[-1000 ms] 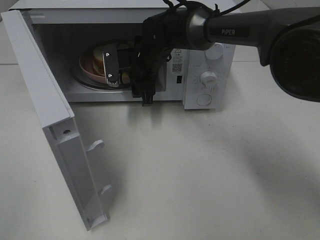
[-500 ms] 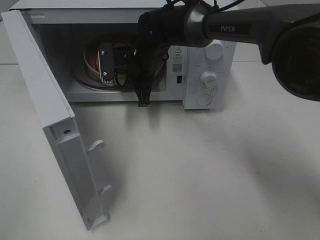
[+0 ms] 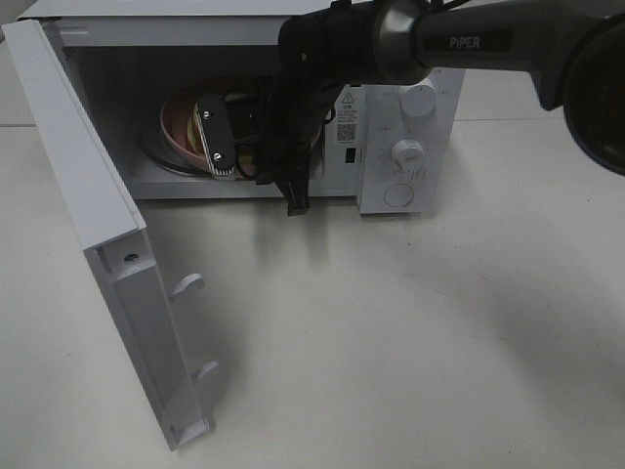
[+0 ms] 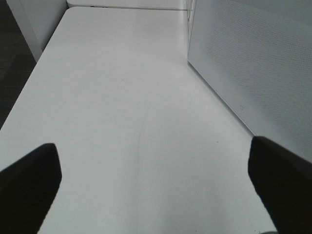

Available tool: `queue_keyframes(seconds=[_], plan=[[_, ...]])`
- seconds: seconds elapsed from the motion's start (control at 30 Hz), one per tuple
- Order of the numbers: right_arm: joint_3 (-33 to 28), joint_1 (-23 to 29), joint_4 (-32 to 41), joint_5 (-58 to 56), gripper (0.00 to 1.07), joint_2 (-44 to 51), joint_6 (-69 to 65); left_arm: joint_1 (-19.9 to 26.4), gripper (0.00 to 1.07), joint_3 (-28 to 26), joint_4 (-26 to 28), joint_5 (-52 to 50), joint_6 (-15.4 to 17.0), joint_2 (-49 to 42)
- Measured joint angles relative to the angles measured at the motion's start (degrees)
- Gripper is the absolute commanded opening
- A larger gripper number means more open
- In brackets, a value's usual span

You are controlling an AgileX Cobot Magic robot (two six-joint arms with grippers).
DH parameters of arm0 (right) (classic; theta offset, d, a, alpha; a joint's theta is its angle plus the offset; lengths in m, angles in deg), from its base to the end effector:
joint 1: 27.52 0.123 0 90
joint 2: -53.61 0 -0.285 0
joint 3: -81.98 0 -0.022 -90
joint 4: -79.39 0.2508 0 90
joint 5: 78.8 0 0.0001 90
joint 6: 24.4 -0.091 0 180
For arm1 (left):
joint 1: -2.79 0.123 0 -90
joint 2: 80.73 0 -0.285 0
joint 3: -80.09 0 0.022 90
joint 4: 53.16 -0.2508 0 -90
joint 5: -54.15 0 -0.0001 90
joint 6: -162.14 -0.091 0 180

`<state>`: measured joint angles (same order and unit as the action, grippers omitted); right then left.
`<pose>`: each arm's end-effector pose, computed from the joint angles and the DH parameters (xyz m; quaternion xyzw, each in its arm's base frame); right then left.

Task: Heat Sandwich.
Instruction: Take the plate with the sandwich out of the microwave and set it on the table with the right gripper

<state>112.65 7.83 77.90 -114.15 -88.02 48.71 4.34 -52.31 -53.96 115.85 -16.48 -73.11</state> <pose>0.4216 0.2974 0.1550 -0.7811 0.5529 -0.1035 0.2708 -0.0080 0.0009 0.2806 -0.0222 0.8520 0.0077 0.5231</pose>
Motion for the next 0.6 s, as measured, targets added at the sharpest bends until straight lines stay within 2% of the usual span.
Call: queue_keyframes(seconds=[0.33,0.6], plan=[[-4.0,0.0,1.0,-1.8,0.0,3.0,6.7,0.0,1.0,0.0,0.0,0.0,0.0,0.0],[-8.7,-0.1,5.5,-2.1,0.0,7.2,13.7,0.0,1.0,0.0,0.0,0.0,0.0,0.0]])
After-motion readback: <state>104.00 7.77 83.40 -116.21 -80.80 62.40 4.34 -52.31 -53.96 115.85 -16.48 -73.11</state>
